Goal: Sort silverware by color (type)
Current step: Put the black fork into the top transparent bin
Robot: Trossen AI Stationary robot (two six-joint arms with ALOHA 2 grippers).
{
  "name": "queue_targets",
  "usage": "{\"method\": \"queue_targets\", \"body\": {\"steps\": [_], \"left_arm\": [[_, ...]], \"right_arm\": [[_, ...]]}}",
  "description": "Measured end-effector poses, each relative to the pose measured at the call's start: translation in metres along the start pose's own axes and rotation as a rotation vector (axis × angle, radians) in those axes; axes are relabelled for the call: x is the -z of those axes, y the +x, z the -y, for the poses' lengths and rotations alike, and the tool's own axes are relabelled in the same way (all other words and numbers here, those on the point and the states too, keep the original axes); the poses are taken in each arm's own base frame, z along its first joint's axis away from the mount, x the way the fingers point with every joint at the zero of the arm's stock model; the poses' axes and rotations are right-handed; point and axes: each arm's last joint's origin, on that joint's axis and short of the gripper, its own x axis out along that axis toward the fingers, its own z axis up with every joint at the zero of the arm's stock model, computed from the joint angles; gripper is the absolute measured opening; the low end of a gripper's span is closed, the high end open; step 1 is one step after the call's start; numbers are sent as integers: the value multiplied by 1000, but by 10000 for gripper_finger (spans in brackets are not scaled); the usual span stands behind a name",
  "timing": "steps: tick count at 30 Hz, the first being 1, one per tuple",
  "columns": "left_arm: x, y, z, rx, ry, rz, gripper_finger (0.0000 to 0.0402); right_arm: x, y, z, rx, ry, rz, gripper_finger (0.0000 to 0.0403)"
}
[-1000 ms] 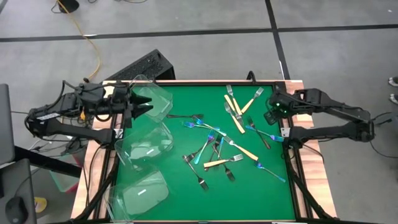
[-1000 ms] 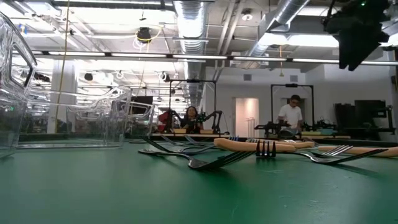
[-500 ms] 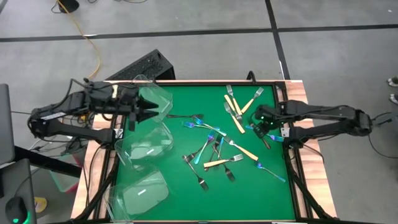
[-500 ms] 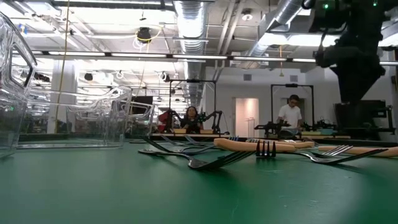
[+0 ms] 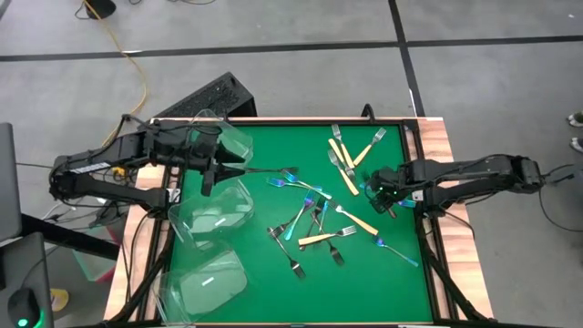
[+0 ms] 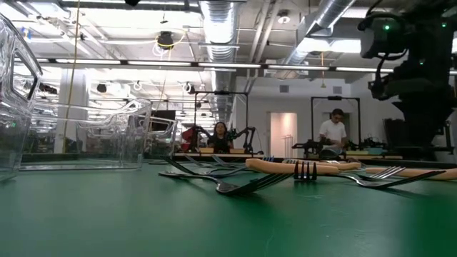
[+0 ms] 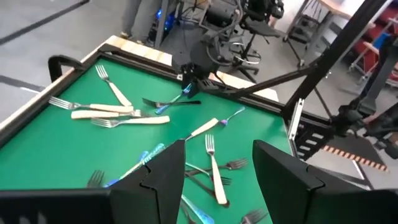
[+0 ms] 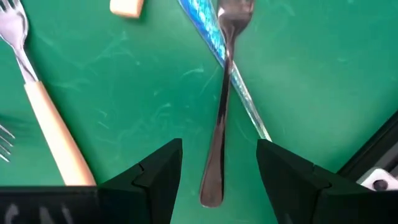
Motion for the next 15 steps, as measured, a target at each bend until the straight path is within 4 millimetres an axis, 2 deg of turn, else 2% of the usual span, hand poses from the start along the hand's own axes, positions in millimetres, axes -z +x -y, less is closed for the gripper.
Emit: {"method": "queue_targets", "body": {"steps": [8, 15], "left_arm": [[18, -7, -6, 71, -86, 354, 172], [79, -12, -27, -77, -200, 367, 172]], "right_arm": [[-1, 6, -2, -30, 19, 26, 232], [-2, 6, -3, -39, 20, 37, 232]]}}
